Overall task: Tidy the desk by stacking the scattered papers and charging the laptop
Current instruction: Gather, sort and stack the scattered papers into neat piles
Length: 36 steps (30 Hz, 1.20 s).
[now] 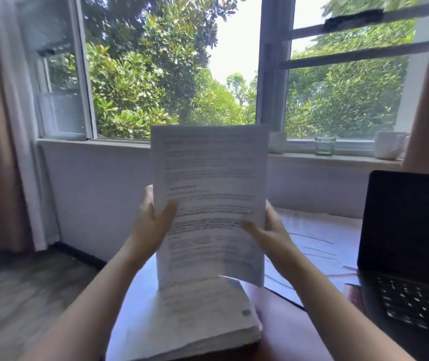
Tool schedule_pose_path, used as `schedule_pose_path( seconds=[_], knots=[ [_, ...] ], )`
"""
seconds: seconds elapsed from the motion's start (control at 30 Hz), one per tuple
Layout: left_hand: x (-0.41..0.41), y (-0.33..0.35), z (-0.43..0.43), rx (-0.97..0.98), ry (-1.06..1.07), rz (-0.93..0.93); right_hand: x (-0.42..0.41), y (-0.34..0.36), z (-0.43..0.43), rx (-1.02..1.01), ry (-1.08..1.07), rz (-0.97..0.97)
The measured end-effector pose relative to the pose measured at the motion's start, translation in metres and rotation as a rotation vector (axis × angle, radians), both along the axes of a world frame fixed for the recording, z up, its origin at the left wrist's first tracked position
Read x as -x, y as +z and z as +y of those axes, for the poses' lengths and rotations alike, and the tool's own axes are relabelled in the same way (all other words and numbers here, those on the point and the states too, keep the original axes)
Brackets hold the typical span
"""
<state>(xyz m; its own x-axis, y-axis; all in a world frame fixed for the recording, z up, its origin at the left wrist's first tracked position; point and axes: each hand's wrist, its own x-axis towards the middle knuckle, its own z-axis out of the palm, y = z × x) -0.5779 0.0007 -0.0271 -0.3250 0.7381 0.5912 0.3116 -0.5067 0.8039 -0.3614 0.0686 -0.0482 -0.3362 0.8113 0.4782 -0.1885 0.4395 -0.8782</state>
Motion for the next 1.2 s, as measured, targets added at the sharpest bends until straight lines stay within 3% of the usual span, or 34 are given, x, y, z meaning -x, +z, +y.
schedule_pose_path(
  seconds=[0.1,0.2,0.3,0.4,0.63,0.83,0.97,1.2],
  knots=[
    [0.014,-0.013,-0.015,0.055,0.035,0.037,0.013,-0.003,-0.011,-0.015,0.037,-0.063],
    [0.017,-0.022,-0.021,0.118,0.089,0.086,0.026,-0.002,-0.012,-0.136,-0.16,-0.142],
    [0.019,-0.016,-0.023,0.11,0.183,0.035,0.033,0.012,-0.012,-0.266,-0.312,-0.162],
    [0.025,-0.007,-0.028,0.171,0.204,-0.058,0.036,0.024,-0.01,-0.238,-0.327,-0.212],
    [0.046,-0.037,-0.052,0.493,0.238,-0.04,0.052,-0.011,-0.007,0.021,-0.229,-0.558],
    [0.053,-0.076,-0.064,0.676,0.266,0.116,0.063,-0.039,-0.009,0.025,-0.227,-0.901],
    [0.048,-0.085,-0.068,0.698,0.245,0.161,0.062,-0.043,-0.007,-0.046,-0.262,-1.128],
    [0.048,-0.081,-0.055,0.667,0.174,0.112,0.058,-0.051,-0.002,0.002,-0.199,-1.041]
  ],
)
